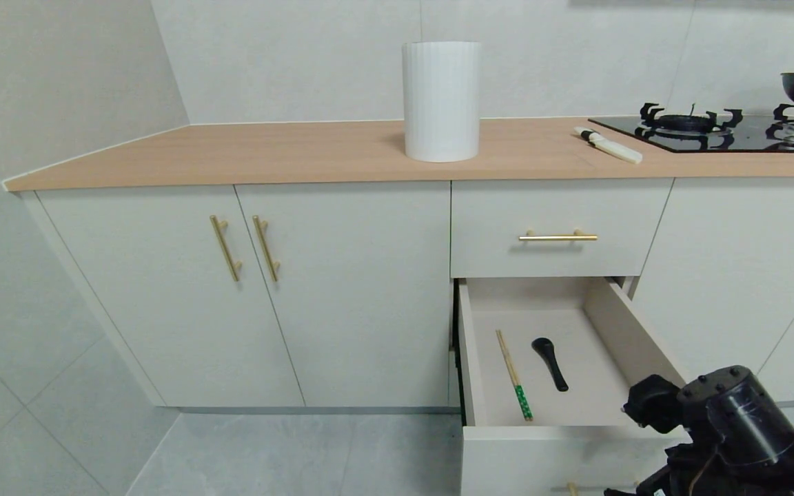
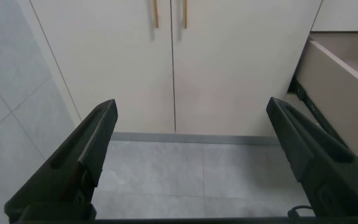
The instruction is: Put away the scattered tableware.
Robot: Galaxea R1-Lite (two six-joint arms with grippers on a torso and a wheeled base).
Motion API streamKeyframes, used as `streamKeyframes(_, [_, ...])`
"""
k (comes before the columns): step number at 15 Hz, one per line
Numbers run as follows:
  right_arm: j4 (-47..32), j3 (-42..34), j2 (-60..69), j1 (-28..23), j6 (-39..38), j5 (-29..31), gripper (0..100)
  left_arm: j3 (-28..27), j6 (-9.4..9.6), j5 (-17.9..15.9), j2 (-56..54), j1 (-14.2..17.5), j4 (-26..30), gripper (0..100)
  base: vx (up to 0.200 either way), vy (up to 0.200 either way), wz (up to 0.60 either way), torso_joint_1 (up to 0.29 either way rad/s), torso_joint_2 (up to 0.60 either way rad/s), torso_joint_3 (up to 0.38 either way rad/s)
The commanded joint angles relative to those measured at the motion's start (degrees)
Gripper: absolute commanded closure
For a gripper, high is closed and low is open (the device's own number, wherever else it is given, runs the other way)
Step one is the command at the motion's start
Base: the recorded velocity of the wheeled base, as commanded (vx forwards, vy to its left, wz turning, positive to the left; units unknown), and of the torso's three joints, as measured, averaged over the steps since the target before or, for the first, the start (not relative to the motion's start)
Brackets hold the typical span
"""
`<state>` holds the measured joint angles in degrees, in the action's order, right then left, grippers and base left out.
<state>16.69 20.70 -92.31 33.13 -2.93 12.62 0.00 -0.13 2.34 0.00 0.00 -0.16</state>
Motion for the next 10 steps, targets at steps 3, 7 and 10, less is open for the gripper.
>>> streamKeyframes(3, [0.27, -0.92, -6.83, 0.53, 0.11, 1.36, 0, 0.00, -0.04, 0.03, 0.00, 0.00, -0.02, 0, 0.000, 0.000, 0.00, 0.000, 0.00, 0.000])
streamKeyframes(7, [0.54, 0.92, -7.45, -0.09, -1.38, 1.88, 0, 0.00, -0.04, 0.03, 0.00, 0.00, -0.02, 0, 0.000, 0.000, 0.00, 0.000, 0.00, 0.000])
streamKeyframes(10, [0.63, 4.26, -9.21, -0.26, -6.83, 4.61, 0, 0.00, -0.04, 0.03, 0.00, 0.00, -0.02, 0, 0.000, 0.000, 0.00, 0.000, 0.00, 0.000])
